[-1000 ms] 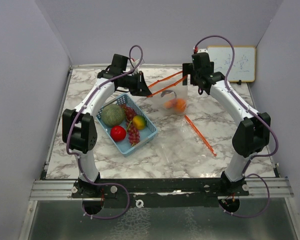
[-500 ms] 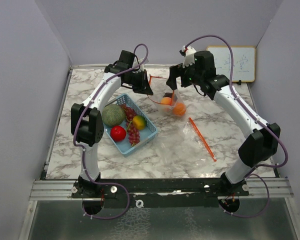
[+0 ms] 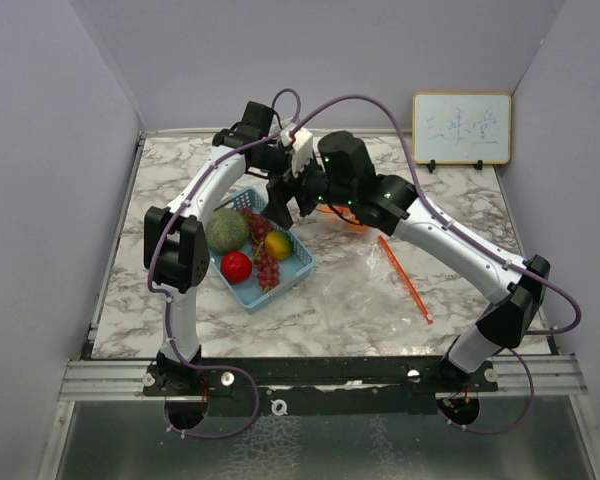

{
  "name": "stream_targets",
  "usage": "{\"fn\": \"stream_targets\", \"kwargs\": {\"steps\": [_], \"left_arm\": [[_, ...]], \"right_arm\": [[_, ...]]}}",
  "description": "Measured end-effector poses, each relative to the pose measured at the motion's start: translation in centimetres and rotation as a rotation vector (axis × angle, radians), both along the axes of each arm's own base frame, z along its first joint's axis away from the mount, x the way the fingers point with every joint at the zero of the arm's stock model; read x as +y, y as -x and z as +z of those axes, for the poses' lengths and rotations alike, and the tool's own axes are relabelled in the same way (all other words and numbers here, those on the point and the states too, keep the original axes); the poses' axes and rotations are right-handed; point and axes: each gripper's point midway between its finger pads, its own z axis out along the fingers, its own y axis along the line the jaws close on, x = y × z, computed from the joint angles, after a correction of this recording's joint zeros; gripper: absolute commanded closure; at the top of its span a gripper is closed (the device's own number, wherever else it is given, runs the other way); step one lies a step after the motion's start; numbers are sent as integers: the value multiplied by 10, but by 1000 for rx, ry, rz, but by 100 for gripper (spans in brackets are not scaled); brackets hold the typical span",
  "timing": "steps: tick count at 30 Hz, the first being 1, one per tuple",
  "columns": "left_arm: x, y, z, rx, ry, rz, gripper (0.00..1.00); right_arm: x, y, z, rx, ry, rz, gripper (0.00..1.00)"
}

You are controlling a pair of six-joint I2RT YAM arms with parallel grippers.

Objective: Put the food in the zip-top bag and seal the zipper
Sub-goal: Pick up the fake fruit from the bin.

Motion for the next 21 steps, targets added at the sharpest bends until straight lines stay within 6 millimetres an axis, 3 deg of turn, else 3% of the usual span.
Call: {"fn": "stream_targets", "kwargs": {"steps": [2, 3, 4, 7, 13, 18, 21], "left_arm": [[0, 0, 0, -2, -1, -1, 100], [0, 0, 0, -3, -1, -2, 100], [0, 0, 1, -3, -2, -2, 100], [1, 1, 2, -8, -2, -3, 100], [1, 0, 1, -11, -5, -3, 100], [2, 0, 1, -12, -9, -2, 100], [2, 0, 1, -15, -9, -4, 100]], "right_arm": [[9, 18, -29, 61, 40, 29, 9], [9, 18, -29, 61, 40, 29, 9], [14, 32, -55, 108, 87, 54, 9], [24, 40, -79, 150, 120, 67, 12], [42, 30, -143, 219, 216, 42, 12], [38, 20, -203, 271, 330, -15, 12], [30, 14, -222, 268, 376, -62, 12]]}}
